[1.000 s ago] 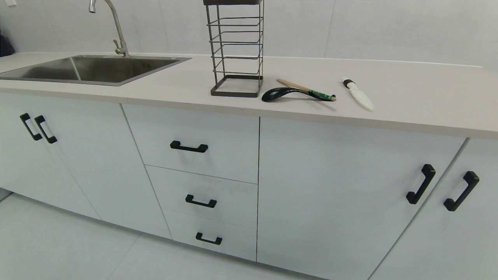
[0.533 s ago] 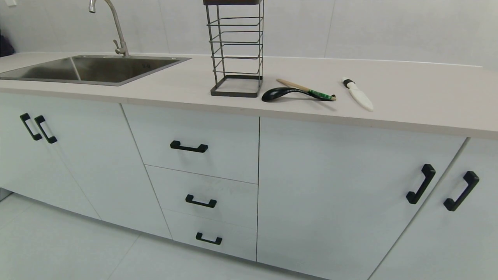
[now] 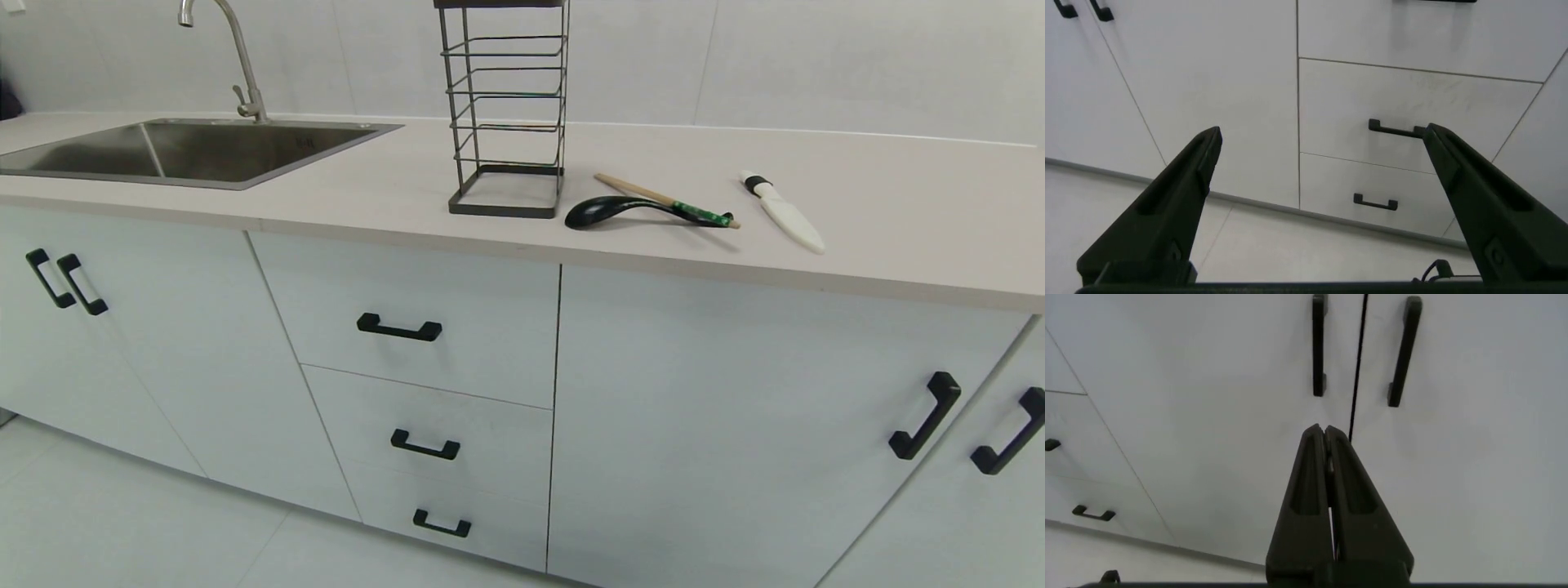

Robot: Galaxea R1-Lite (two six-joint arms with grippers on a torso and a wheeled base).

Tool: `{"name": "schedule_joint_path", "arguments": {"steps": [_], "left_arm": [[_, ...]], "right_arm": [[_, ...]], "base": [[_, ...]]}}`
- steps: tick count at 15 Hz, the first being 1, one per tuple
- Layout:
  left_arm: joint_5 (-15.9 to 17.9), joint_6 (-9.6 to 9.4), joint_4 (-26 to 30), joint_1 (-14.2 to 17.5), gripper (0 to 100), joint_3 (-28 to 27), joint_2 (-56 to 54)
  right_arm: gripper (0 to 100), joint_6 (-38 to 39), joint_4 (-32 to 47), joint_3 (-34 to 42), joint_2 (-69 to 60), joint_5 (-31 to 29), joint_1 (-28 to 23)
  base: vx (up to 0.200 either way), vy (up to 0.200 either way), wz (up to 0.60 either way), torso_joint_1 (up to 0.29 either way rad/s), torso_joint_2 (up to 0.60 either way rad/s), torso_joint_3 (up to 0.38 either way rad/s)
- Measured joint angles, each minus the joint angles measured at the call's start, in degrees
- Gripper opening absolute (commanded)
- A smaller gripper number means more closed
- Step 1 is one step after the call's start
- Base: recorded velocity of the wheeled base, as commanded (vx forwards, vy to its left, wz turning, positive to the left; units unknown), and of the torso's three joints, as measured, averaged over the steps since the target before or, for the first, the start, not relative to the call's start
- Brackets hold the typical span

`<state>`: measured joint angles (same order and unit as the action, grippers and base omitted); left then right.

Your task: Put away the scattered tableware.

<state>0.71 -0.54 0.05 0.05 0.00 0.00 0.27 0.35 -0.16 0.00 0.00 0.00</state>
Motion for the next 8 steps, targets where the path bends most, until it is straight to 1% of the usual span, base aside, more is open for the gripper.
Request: {"name": "schedule_joint_path", "arguments": {"steps": [2,5,6,7,8], "left_arm": [[0.1,-0.26,-0.1,0.0,100,0.0,0.0],[0.1,-0.15,0.0,0.0,100,0.0,0.0],[0.3,0.18,0.0,0.0,100,0.0,0.0],[0.6,0.51,0.0,0.0,100,0.0,0.0],[2.2,0.72,-0.3,0.0,100,0.0,0.0]], "right_arm": [[0,0.0,0.0,0.0,0.0,0.0,0.0],[0,0.1,0.0,0.0,0.0,0.0,-0.1],[0,0.1,0.0,0.0,0.0,0.0,0.0],[0,0.1,0.0,0.0,0.0,0.0,0.0],[0,0.1,0.0,0.0,0.0,0.0,-0.1]], "base": [[0.000,0.000,0.00,0.000,0.00,0.000],[0.000,0.000,0.00,0.000,0.00,0.000],[0.000,0.000,0.00,0.000,0.00,0.000],[0.000,0.000,0.00,0.000,0.00,0.000],[0.000,0.000,0.00,0.000,0.00,0.000]]}}
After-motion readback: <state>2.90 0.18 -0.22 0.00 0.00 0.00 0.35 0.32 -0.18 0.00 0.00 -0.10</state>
